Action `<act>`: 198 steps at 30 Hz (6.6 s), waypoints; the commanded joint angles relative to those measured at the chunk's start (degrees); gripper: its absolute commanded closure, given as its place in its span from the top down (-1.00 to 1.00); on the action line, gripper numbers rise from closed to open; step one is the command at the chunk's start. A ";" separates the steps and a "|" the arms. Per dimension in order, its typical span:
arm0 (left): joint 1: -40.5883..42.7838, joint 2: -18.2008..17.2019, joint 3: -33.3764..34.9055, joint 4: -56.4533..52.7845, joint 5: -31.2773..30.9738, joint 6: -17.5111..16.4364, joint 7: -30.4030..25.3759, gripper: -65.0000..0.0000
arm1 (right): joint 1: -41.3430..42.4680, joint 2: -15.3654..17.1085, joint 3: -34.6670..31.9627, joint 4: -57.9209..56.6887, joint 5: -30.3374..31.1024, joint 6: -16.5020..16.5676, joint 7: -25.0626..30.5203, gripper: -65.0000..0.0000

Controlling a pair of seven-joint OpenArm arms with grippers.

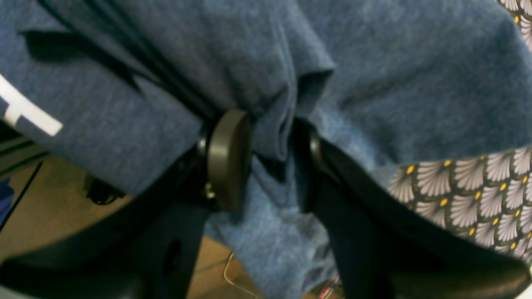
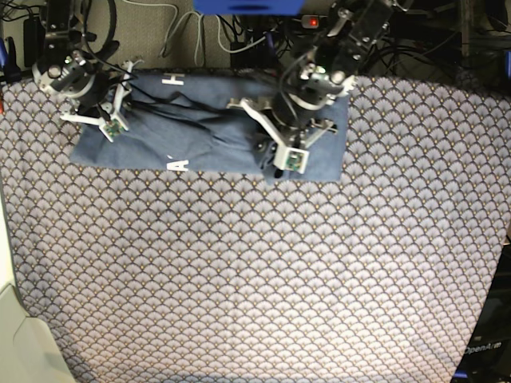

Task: Fold the T-shirt properly

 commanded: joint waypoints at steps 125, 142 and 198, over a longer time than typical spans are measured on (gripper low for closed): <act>3.57 2.05 -18.54 -5.07 -0.37 -0.62 -1.43 -0.98 | 11.65 -3.01 21.80 2.50 26.66 -0.23 -28.12 -0.08; 3.48 2.22 -18.54 -5.07 -0.37 -0.62 -1.43 -0.98 | 14.63 1.03 21.80 -14.03 26.66 -0.23 -20.21 -0.08; 13.24 2.05 -43.59 2.75 -0.37 -0.71 -1.34 -0.98 | 10.41 -9.61 8.71 11.46 26.84 -0.23 -30.76 -1.00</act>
